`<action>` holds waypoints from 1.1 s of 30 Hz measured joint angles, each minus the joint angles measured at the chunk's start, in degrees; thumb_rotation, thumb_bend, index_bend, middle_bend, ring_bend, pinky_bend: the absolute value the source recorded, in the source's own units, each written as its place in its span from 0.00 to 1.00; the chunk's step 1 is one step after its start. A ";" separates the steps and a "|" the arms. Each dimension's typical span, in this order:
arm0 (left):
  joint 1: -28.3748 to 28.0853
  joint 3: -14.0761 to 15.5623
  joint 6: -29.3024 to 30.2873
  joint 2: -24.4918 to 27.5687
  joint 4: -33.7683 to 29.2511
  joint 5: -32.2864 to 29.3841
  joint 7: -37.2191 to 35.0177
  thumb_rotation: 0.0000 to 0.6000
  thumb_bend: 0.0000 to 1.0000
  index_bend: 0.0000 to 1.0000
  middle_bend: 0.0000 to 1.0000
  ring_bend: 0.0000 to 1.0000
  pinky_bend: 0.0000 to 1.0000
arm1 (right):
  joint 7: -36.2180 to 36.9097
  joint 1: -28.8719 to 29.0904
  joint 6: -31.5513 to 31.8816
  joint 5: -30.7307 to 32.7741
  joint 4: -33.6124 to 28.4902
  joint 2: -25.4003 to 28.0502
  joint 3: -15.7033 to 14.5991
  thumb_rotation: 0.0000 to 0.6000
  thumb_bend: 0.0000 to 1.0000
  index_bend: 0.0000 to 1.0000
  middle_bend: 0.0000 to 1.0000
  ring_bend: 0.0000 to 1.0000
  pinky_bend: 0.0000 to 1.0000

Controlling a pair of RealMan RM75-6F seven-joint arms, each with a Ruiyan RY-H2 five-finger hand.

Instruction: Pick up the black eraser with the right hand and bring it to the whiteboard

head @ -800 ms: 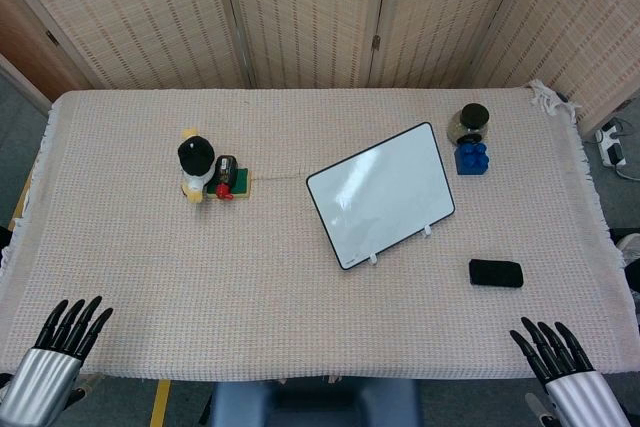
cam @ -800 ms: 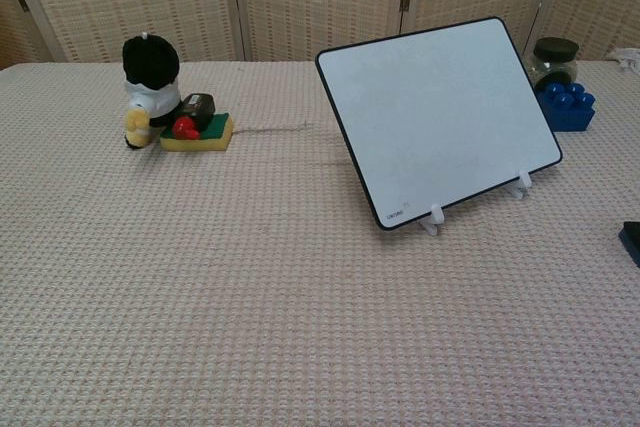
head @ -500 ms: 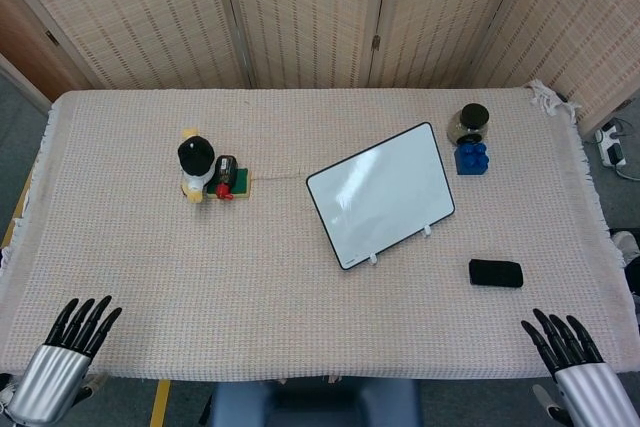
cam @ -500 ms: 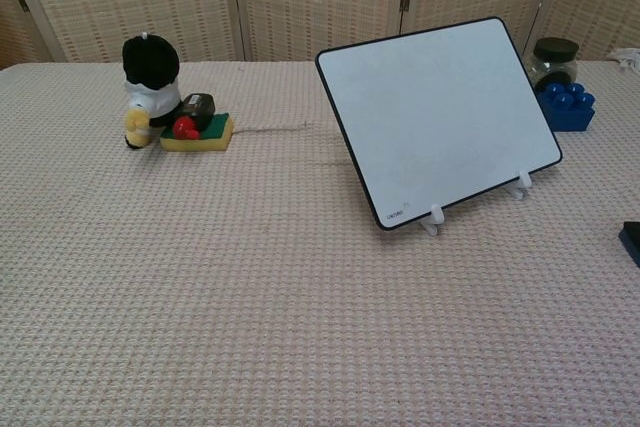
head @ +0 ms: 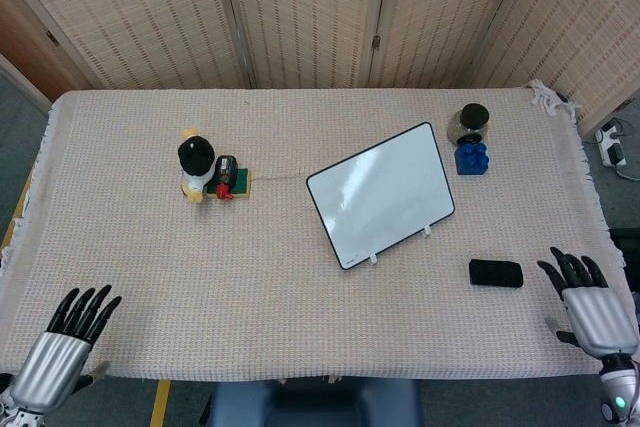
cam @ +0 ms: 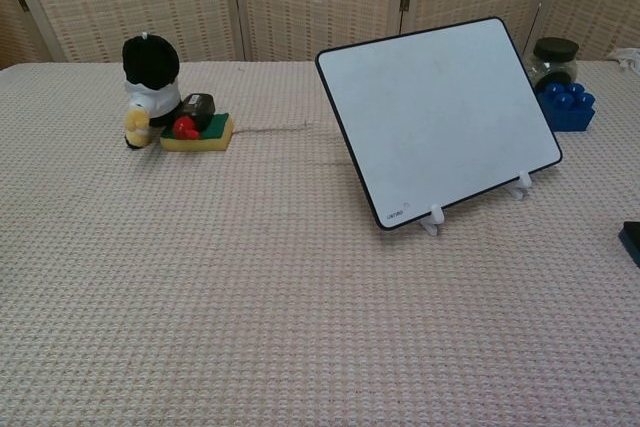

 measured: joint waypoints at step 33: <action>-0.61 0.26 0.38 1.19 -0.32 -1.46 -2.26 1.00 0.12 0.00 0.00 0.00 0.00 | -18.93 16.97 -14.76 29.19 11.26 -17.05 2.37 1.00 0.32 0.28 0.00 0.00 0.00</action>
